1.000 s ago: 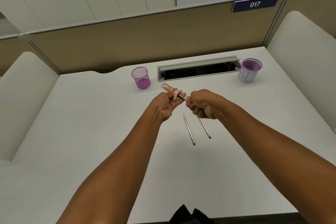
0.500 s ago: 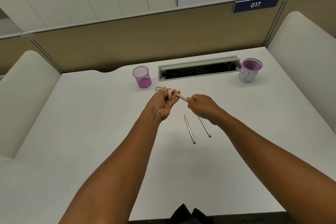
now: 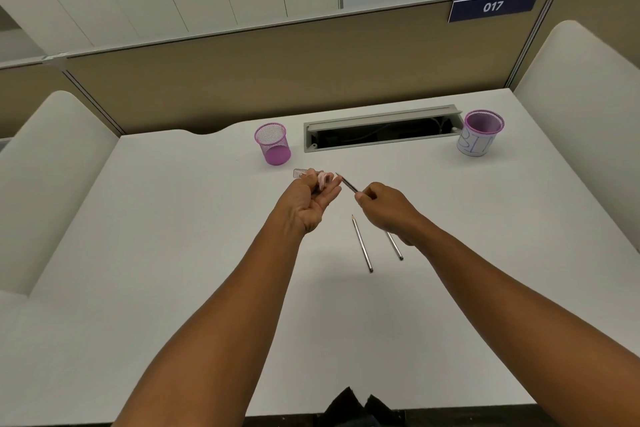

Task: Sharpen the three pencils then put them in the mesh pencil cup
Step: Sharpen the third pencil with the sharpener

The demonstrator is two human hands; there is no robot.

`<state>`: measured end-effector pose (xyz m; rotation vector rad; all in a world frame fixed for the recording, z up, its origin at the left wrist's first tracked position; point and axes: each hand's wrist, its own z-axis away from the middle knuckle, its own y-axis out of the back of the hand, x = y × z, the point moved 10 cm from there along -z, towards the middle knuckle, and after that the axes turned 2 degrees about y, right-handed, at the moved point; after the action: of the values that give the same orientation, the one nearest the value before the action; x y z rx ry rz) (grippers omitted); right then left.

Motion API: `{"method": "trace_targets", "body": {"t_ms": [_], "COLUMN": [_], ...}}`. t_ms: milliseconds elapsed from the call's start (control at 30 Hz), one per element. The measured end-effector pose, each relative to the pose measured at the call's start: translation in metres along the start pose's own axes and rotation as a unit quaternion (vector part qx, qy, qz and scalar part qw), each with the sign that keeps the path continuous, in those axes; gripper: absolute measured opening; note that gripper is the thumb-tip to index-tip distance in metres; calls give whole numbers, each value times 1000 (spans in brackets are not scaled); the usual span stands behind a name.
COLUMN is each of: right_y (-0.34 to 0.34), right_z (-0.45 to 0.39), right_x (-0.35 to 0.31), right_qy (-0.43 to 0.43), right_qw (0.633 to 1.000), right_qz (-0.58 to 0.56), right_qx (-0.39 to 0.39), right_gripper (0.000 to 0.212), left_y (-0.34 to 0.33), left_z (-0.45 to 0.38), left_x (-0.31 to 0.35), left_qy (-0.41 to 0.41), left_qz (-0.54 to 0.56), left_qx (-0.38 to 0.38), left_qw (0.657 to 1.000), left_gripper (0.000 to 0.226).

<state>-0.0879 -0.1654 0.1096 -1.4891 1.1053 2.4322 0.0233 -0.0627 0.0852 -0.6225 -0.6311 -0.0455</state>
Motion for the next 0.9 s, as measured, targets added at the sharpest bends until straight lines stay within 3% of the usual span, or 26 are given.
{"method": "trace_targets", "body": {"t_ms": [167,433,667,900], "right_y": [-7,-40,-78,-103], "right_z": [-8,-23,-32,-42], "right_x": [10,47,70,83], "right_qy": [-5,-61,-102,-128], "right_qw": [1000,995,991,983], "right_qz": [-11,-13,42,113], "right_qx": [25,79,73,62], "right_gripper": [12,14,9,16], "left_y": [25,68,89,106], "left_z": [-11,-21,-28,-40], "left_x": [0,-17,-33,-46], "left_qy": [-5,20,51,93], "left_qz": [21,36,42,37], "left_qx": [28,72,85,64], "left_qw": [999,997,994,993], "left_gripper": [35,37,17,17]}}
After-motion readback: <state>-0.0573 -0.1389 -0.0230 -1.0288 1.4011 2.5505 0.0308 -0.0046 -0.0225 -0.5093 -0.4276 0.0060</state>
